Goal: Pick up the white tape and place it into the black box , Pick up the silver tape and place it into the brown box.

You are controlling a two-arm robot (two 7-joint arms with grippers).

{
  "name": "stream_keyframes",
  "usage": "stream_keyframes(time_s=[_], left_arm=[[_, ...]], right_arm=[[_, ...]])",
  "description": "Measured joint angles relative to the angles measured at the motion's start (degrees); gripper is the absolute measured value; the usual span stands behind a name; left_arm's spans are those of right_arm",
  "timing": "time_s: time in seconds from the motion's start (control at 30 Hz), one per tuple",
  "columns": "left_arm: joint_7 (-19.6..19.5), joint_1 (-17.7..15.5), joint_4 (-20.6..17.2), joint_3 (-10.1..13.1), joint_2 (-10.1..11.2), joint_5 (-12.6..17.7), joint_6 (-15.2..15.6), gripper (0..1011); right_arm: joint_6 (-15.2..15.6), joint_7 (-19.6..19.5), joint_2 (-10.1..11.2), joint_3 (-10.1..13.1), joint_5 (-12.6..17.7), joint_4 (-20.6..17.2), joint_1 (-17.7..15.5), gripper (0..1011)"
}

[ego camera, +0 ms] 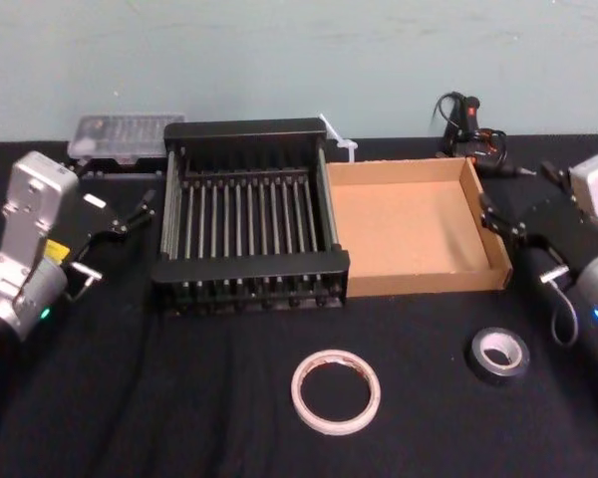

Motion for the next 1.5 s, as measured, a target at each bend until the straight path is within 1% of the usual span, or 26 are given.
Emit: stream_keyframes(time_s=[0.13,0.33,0.37,0.43,0.47,0.53,0.57,0.63,0.73,0.77,0.8,0.87,0.9,1.0,1.1,1.13,1.23,1.33,1.5], left_arm=[[0.0,0.0,0.0,0.0,0.0,0.0,0.0,1001],[0.0,0.0,0.0,0.0,0.0,0.0,0.0,1001],[0.0,0.0,0.0,0.0,0.0,0.0,0.0,1001],[0.0,0.0,0.0,0.0,0.0,0.0,0.0,1001],[0.0,0.0,0.0,0.0,0.0,0.0,0.0,1001],[0.0,0.0,0.0,0.0,0.0,0.0,0.0,1001],[0.0,0.0,0.0,0.0,0.0,0.0,0.0,1001],[0.0,0.0,0.0,0.0,0.0,0.0,0.0,1001],[0.0,0.0,0.0,0.0,0.0,0.0,0.0,1001],[0.0,0.0,0.0,0.0,0.0,0.0,0.0,1001],[0.0,0.0,0.0,0.0,0.0,0.0,0.0,1001],[0.0,0.0,0.0,0.0,0.0,0.0,0.0,1001],[0.0,0.0,0.0,0.0,0.0,0.0,0.0,1001],[0.0,0.0,0.0,0.0,0.0,0.0,0.0,1001],[0.0,0.0,0.0,0.0,0.0,0.0,0.0,1001],[0.0,0.0,0.0,0.0,0.0,0.0,0.0,1001],[0.0,0.0,0.0,0.0,0.0,0.0,0.0,1001],[0.0,0.0,0.0,0.0,0.0,0.0,0.0,1001],[0.0,0.0,0.0,0.0,0.0,0.0,0.0,1001]], right_arm=[[1.1,1.7,0.9,1.9,2.4,-2.5,-2.7,1002],[3.0,3.1,2.0,3.9,4.6,-5.9,-5.7,1003],[3.6,3.4,2.4,4.5,5.2,-7.1,-6.6,1002],[4.3,3.6,2.7,5.0,5.6,-8.1,-7.5,1002],[5.0,3.8,3.3,5.5,5.8,-9.5,-8.5,1002],[5.8,3.9,4.0,5.9,5.8,-11.1,-9.6,1003],[6.8,4.0,4.7,6.3,5.8,-12.6,-10.8,1002],[7.8,4.0,5.5,6.7,5.8,-14.1,-11.9,1002],[10.7,4.2,7.5,8.2,6.3,-17.9,-15.0,1002],[10.7,4.2,7.5,8.2,6.3,-17.9,-15.0,1002],[11.7,4.4,8.2,8.8,6.6,-19.3,-16.3,1002],[12.7,4.5,8.7,9.5,7.1,-20.5,-17.4,1002],[13.7,4.6,9.3,10.2,7.6,-21.7,-18.7,1002],[15.0,4.9,9.9,11.4,8.5,-23.2,-20.3,1002],[16.9,5.5,10.5,13.2,10.1,-25.3,-23.0,1002],[16.9,5.5,10.5,13.2,10.1,-25.3,-23.0,1002],[18.5,6.1,10.7,14.6,11.7,-26.7,-25.1,1003],[20.1,6.8,10.6,15.6,13.1,-27.3,-26.4,1002],[21.7,7.6,10.1,16.3,14.0,-27.2,-27.5,1003]])
